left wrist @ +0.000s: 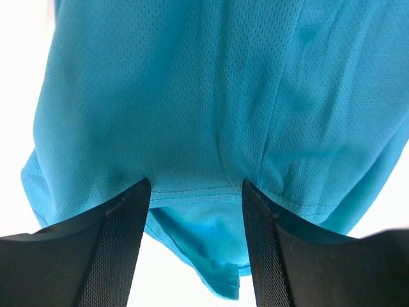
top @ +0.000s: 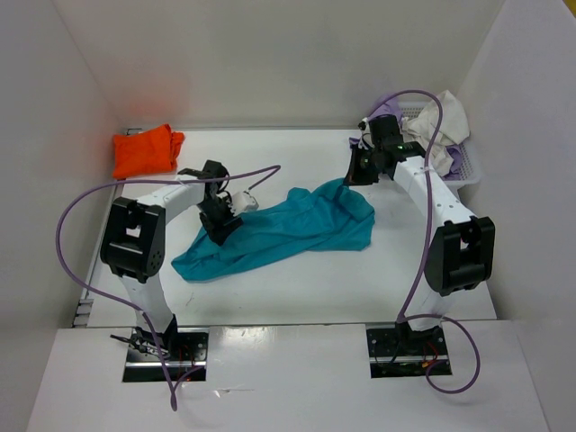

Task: Fold and stack the t-shirts
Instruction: Flatten out the tshirt

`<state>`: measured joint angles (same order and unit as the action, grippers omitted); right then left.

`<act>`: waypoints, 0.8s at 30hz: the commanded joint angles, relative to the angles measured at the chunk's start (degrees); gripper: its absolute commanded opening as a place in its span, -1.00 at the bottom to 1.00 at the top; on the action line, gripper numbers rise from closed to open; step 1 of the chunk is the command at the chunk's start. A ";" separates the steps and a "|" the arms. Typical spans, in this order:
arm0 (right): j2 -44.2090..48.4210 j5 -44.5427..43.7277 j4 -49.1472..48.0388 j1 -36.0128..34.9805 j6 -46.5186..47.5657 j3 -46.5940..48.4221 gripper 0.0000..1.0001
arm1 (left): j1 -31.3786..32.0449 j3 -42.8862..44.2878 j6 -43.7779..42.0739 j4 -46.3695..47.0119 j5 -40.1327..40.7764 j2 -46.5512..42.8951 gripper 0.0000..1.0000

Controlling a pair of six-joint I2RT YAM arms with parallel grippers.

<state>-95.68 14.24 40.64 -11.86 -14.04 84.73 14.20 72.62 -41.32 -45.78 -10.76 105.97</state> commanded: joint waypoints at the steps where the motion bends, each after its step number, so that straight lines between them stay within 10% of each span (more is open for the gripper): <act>1: 2.43 -0.70 -2.32 -0.54 0.24 -0.44 -1.00 | 0.31 2.96 1.95 -1.77 -2.24 -3.75 0.34; 24: 2.43 -0.70 -1.80 -0.54 0.77 -2.02 -1.00 | 0.31 2.79 4.23 -6.07 -6.81 -2.61 0.41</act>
<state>-95.68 13.98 40.62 -11.86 -14.00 83.42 14.20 74.24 -38.30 -49.69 -14.24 103.42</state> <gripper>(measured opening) 0.007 0.700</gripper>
